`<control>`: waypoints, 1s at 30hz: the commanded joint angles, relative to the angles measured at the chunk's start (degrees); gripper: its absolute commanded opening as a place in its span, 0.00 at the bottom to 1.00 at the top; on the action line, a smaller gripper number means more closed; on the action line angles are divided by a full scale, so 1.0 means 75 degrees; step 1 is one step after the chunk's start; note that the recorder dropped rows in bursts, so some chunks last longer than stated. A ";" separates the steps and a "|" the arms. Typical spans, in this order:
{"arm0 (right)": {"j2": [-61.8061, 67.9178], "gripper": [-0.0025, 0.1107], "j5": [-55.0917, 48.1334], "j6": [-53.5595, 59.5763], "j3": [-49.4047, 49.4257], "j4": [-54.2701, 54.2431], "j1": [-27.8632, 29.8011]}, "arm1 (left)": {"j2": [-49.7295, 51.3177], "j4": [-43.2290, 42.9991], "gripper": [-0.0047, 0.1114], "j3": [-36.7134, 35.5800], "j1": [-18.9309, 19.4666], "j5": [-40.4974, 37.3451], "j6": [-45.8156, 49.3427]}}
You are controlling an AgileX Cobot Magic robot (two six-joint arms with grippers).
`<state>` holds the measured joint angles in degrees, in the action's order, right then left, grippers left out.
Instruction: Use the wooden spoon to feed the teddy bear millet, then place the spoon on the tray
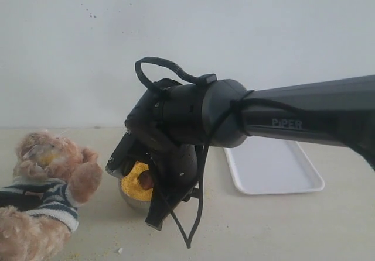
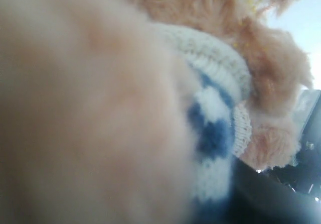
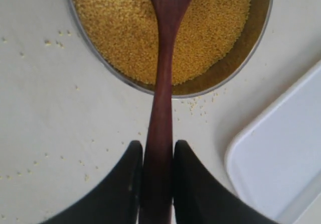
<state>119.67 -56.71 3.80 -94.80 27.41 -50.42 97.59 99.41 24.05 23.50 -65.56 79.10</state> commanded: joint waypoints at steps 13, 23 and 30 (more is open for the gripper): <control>-0.0242 0.02 -0.0122 -0.0436 -0.0065 -0.0340 0.0033 | -0.0031 0.0071 0.07 0.0047 -0.0012 -0.0198 -0.0036; -0.0242 0.02 -0.0040 -0.0094 -0.0065 -0.1009 0.0033 | -0.0031 0.0071 0.07 0.0047 -0.0012 -0.0198 -0.0036; -0.0242 0.02 0.0026 -0.0238 -0.0065 -0.0981 0.0033 | -0.0031 0.0071 0.07 0.0047 -0.0012 -0.0198 -0.0036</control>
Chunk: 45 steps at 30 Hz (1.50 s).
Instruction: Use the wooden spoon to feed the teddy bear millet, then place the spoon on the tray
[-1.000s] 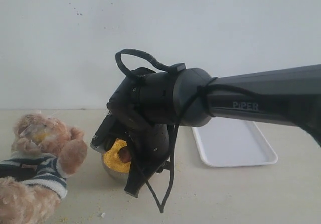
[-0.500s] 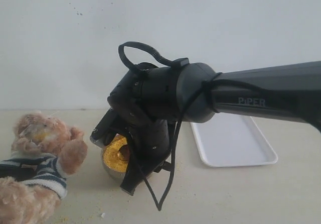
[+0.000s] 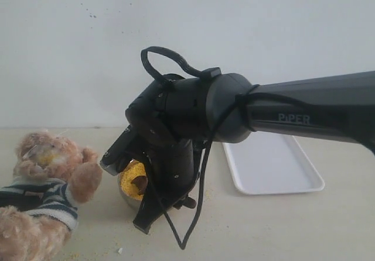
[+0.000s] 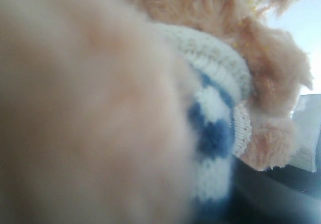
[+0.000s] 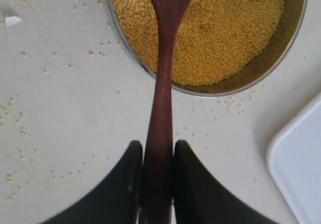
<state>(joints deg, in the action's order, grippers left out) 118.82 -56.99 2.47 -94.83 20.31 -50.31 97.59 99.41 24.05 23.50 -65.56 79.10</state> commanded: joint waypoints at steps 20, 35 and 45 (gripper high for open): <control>-0.0187 0.02 -0.0077 -0.0561 -0.0061 0.0316 0.0255 | -0.0031 0.0071 0.07 0.0047 -0.0012 -0.0198 -0.0036; -0.0850 0.02 -0.0420 -0.0113 -0.0061 -0.1233 0.1149 | -0.0031 0.0071 0.07 0.0047 -0.0012 -0.0155 -0.0036; -0.1308 0.02 -0.0470 0.0750 -0.0061 -0.2633 0.1255 | -0.0031 0.0071 0.07 -0.0192 -0.0012 -0.0479 -0.0036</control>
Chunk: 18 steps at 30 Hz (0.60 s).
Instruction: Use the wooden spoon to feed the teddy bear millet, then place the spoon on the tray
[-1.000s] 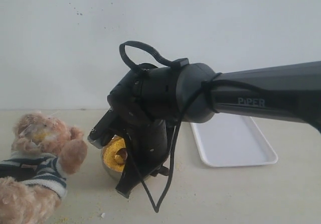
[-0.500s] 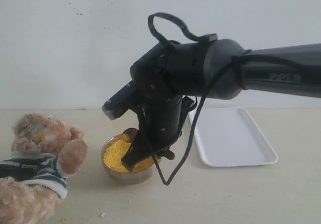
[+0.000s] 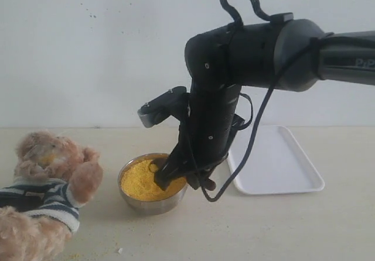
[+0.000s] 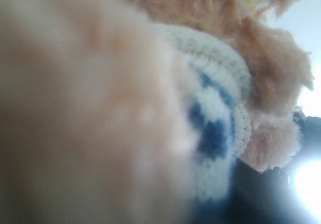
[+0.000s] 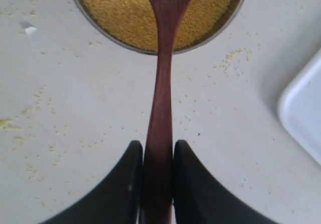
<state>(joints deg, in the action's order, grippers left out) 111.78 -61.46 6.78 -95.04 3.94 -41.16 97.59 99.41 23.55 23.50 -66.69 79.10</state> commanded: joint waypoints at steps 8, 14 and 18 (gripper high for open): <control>-0.1059 0.02 -0.0308 0.0382 -0.0033 -0.0525 0.0035 | -0.0031 -0.0417 0.07 -0.0484 -0.0012 -0.0436 -0.0548; -0.1188 0.02 -0.0726 0.0517 -0.0033 -0.0525 0.0035 | -0.0031 -0.0611 0.07 -0.0484 -0.0012 -0.0436 -0.0514; -0.1188 0.02 -0.0740 0.0517 -0.0033 -0.0771 0.0035 | -0.0031 -0.0541 0.07 -0.0484 -0.0012 -0.0436 -0.0516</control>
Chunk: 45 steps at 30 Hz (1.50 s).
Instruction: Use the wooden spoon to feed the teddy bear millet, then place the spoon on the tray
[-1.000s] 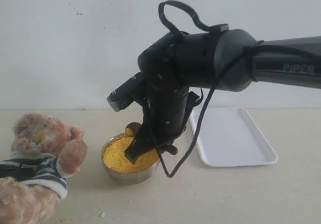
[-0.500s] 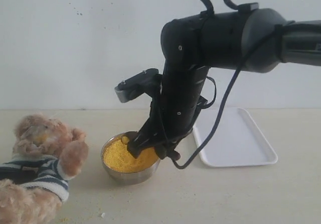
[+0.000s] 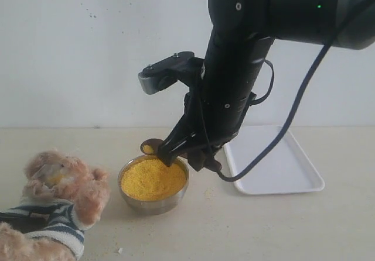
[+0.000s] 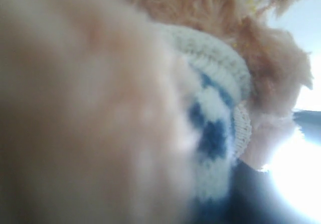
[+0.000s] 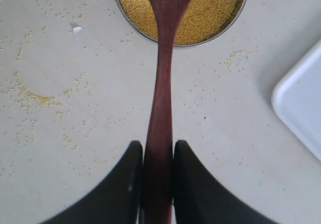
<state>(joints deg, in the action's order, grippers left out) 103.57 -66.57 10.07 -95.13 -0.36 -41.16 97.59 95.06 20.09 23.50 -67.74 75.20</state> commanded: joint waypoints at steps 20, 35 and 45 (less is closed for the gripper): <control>-0.0319 0.02 0.0214 0.0546 -0.0021 -0.2072 -0.0169 | -0.0031 0.0278 0.07 -0.0022 -0.0012 -0.0297 0.0037; -0.0372 0.02 0.1438 0.1390 -0.0021 -0.0086 -0.1608 | -0.0031 0.0264 0.07 -0.0022 -0.0012 -0.0297 0.0181; -0.0231 0.02 0.1366 0.1390 0.0418 0.0248 -0.1646 | -0.0031 0.0264 0.07 -0.0022 -0.0012 -0.0297 0.0181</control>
<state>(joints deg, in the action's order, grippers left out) 101.62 -57.70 20.31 -93.80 0.00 -53.10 97.59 96.39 20.09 23.50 -67.96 76.04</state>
